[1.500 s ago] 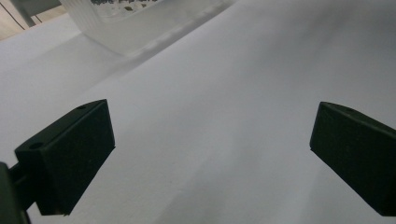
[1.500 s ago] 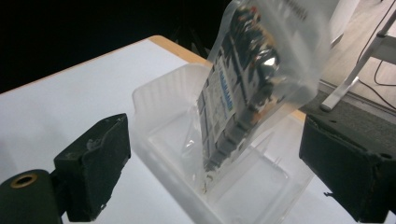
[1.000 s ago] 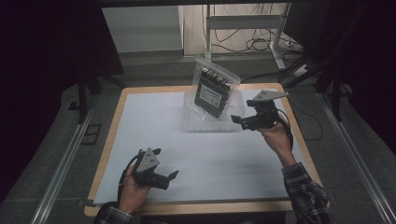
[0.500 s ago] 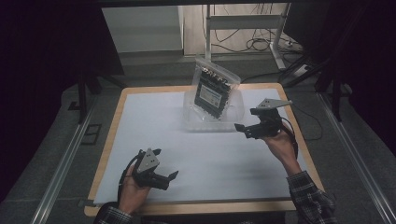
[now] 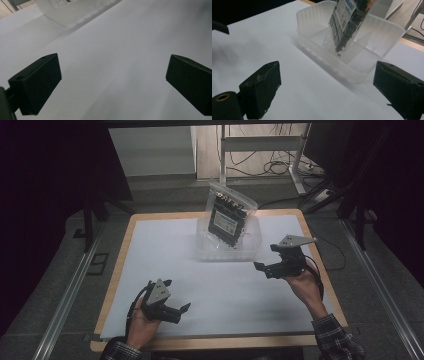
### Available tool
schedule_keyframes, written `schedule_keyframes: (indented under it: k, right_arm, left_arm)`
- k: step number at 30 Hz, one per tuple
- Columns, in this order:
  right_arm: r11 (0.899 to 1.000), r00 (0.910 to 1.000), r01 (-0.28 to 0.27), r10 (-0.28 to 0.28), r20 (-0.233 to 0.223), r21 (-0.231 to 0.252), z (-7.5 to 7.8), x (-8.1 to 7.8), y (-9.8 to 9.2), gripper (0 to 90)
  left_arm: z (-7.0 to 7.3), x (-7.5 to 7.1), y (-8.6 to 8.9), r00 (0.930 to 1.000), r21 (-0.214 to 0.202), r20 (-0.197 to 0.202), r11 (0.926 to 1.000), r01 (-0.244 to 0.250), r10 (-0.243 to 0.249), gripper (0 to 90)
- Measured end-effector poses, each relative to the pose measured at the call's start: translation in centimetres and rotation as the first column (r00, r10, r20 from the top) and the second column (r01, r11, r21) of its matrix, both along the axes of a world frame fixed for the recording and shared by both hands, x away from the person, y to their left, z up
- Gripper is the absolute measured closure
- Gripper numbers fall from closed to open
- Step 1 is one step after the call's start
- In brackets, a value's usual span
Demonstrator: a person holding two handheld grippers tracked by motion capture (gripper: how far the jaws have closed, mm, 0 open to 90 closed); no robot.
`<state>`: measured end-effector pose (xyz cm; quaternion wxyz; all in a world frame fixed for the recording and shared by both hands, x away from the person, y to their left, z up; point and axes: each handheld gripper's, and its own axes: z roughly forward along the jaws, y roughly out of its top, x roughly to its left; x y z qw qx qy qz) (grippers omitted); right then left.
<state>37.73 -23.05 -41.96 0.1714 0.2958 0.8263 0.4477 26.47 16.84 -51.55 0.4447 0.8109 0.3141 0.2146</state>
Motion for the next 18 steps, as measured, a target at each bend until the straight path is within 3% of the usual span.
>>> schedule_keyframes:
  k: [3, 18]
  right_arm:
    - [1.0, 1.0, -0.005, 0.005, 0.0, -0.011, -0.6, -0.8, -0.3, 7.7]
    - [0.999, 0.9996, -0.018, 0.019, -0.02, 0.026, -3.1, -4.0, -2.2, 4.0]
  left_arm:
    - [0.0, 0.0, 0.0, 1.0, 0.001, -0.007, 1.0, -0.004, 0.004, 0.0]
    - [-0.1, 0.1, 0.0, 0.9998, 0.005, -0.017, 0.9999, -0.012, 0.012, 0.0]
